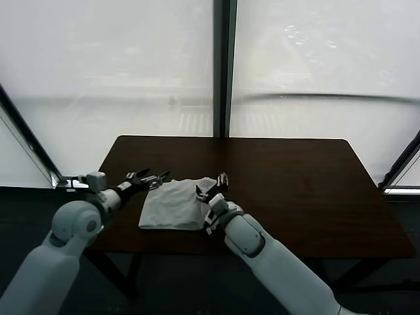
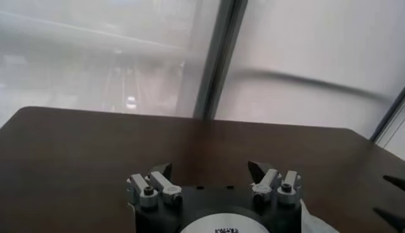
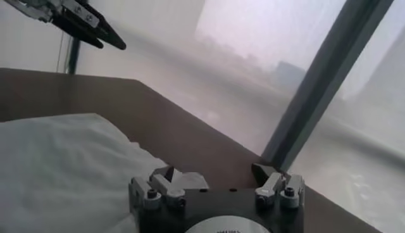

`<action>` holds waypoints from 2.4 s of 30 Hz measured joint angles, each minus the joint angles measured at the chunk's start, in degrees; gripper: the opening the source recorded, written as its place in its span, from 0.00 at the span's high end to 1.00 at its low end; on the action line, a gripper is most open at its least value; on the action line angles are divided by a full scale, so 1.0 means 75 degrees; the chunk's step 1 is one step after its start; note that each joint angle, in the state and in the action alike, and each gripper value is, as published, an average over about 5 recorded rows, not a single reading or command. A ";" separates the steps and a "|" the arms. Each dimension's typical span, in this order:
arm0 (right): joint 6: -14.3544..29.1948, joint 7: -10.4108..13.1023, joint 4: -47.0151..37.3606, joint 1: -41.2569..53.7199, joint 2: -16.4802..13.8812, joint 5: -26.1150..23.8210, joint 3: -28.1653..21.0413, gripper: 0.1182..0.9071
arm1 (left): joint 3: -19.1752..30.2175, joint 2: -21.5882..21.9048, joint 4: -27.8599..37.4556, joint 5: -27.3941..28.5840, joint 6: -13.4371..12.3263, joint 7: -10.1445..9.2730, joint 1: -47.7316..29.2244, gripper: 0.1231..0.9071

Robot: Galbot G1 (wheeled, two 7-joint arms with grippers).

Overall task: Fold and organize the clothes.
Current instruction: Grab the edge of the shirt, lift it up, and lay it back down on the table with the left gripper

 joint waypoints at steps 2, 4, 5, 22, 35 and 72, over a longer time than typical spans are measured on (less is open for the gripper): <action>0.0009 -0.0003 -0.0012 -0.0030 -0.0038 -0.0061 0.0017 0.00 | -0.0013 -0.0002 -0.0014 0.0003 0.0000 -0.0001 0.0027 0.00; 0.0034 0.0000 0.0005 -0.0086 -0.0106 -0.0084 0.0070 0.00 | -0.0035 -0.0001 -0.0024 0.0007 -0.0001 -0.0002 0.0067 0.00; 0.0054 0.0002 0.0024 -0.0123 -0.0150 -0.0086 0.0113 0.00 | -0.0046 -0.0001 -0.0026 0.0011 -0.0004 -0.0001 0.0086 0.00; 0.1315 -0.0004 0.0451 -0.1260 -0.0975 0.0163 0.1856 0.00 | -0.0107 -0.0042 -0.0029 0.0053 -0.0036 0.0014 0.0217 0.00; 0.3771 -0.1046 0.1896 -0.3476 -0.1634 0.2164 0.3130 0.00 | -0.0335 -0.0066 0.0020 0.0066 -0.0069 0.0047 0.0366 0.00; 1.0276 -0.1523 0.2000 -0.7417 -0.1081 0.2407 0.5186 0.00 | 0.1112 0.1800 0.2789 -0.3701 0.0872 0.0871 -0.0551 0.00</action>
